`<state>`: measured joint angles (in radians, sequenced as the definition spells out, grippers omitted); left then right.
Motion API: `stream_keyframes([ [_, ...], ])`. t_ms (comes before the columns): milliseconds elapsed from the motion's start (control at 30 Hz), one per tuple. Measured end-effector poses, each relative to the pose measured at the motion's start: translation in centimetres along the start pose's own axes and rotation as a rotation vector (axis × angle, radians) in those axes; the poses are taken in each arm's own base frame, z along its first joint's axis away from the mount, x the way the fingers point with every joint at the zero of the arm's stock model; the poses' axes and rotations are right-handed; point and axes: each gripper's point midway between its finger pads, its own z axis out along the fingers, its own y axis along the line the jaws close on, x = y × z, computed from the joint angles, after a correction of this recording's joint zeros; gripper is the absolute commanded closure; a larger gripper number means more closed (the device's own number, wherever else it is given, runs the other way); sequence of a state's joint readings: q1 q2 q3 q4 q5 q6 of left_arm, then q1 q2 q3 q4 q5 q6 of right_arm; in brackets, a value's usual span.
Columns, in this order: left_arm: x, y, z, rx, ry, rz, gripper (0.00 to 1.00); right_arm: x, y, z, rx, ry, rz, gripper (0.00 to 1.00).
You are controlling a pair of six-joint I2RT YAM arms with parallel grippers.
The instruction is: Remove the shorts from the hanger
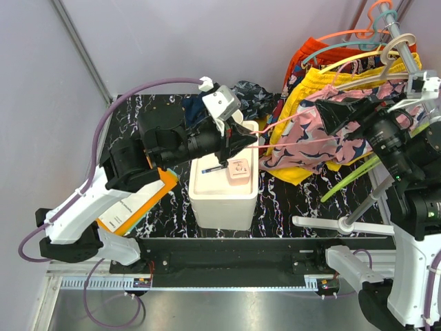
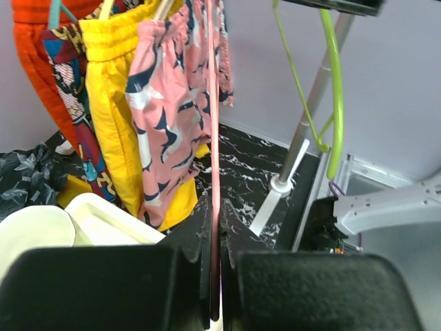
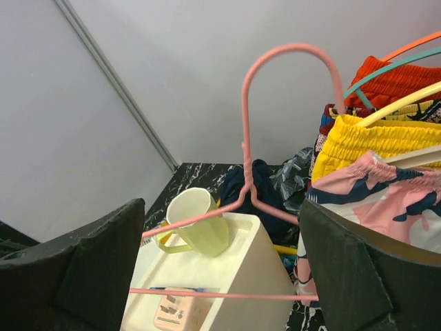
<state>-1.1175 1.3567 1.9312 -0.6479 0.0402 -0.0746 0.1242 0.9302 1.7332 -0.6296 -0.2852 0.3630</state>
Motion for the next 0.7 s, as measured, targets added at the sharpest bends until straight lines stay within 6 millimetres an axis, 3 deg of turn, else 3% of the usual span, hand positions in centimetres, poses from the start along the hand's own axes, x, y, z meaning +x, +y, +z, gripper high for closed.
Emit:
stream_keyframes([
  [200, -1.3, 0.4, 0.4, -0.023, -0.059, -0.013, 1.00, -1.7, 0.0, -2.6, 0.074, -0.064, 0.032, 0.00],
  [400, -3.0, 0.0, 1.4, -0.001, -0.107, -0.028, 1.00, -6.5, 1.5, -7.1, 0.115, -0.232, 0.030, 0.01],
  [567, -4.7, -0.6, 5.1, 0.071, -0.146, -0.044, 1.00, -10.9, 2.7, -11.9, 0.155, -0.415, 0.026, 0.02],
  [700, -5.2, -1.3, 9.1, 0.135, -0.159, -0.054, 1.00, -12.6, 2.6, -15.2, 0.205, -0.520, 0.032, 0.03],
])
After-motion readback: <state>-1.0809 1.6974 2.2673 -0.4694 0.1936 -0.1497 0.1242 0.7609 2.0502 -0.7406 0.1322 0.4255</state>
